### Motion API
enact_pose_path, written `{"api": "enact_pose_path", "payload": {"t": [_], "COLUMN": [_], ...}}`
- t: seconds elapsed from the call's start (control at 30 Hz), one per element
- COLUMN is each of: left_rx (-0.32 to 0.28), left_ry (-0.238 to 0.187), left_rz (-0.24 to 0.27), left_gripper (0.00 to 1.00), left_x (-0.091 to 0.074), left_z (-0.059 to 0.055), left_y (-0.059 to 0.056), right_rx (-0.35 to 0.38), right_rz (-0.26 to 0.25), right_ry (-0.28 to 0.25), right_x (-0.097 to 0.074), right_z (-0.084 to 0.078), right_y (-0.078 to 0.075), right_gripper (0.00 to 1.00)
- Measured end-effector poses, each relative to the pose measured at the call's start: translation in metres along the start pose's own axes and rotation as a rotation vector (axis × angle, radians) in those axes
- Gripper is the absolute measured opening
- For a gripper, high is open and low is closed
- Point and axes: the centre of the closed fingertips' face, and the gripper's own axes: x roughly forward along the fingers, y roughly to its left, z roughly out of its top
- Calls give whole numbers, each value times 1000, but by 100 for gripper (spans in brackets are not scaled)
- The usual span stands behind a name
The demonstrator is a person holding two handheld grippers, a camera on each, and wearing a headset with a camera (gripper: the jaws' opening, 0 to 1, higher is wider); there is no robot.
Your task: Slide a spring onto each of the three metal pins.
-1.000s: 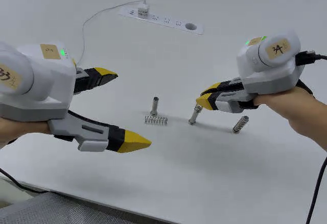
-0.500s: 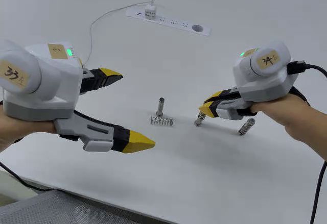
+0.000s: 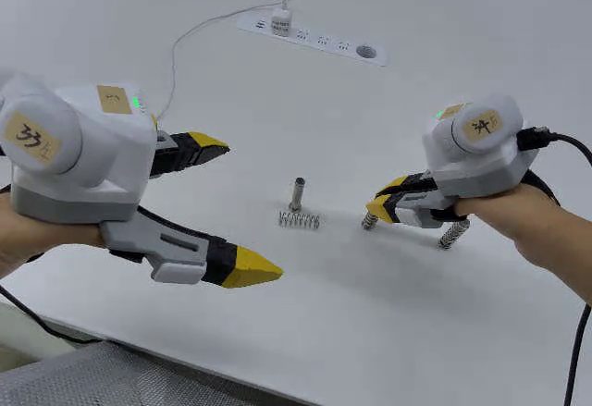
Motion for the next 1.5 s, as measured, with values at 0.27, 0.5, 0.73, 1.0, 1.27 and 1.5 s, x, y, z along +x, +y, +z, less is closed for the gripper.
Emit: {"api": "enact_pose_path", "payload": {"t": [0.27,0.5,0.73,1.0,1.27,1.5], "left_rx": [1,16,22,31,36,49], "left_ry": [9,10,12,1,4,14], "left_rz": [-8,9,14,13,11,17], "left_gripper": [93,93,92,92,92,92], "left_x": [-1,-6,-9,-11,-13,-20], "left_z": [-1,1,2,7,5,0], "left_y": [-4,-3,-3,-6,-9,-11], "right_rx": [3,-12,-22,-38,-206,-282], "right_rz": [-7,-3,-4,-28,-5,73], "right_ry": [-3,-4,1,-38,-110,-82], "right_x": [4,4,-1,-11,-16,3], "right_z": [-4,-2,-3,7,37,37], "right_y": [-3,-3,-2,-3,20,51], "right_gripper": [11,11,14,16,19,19]}}
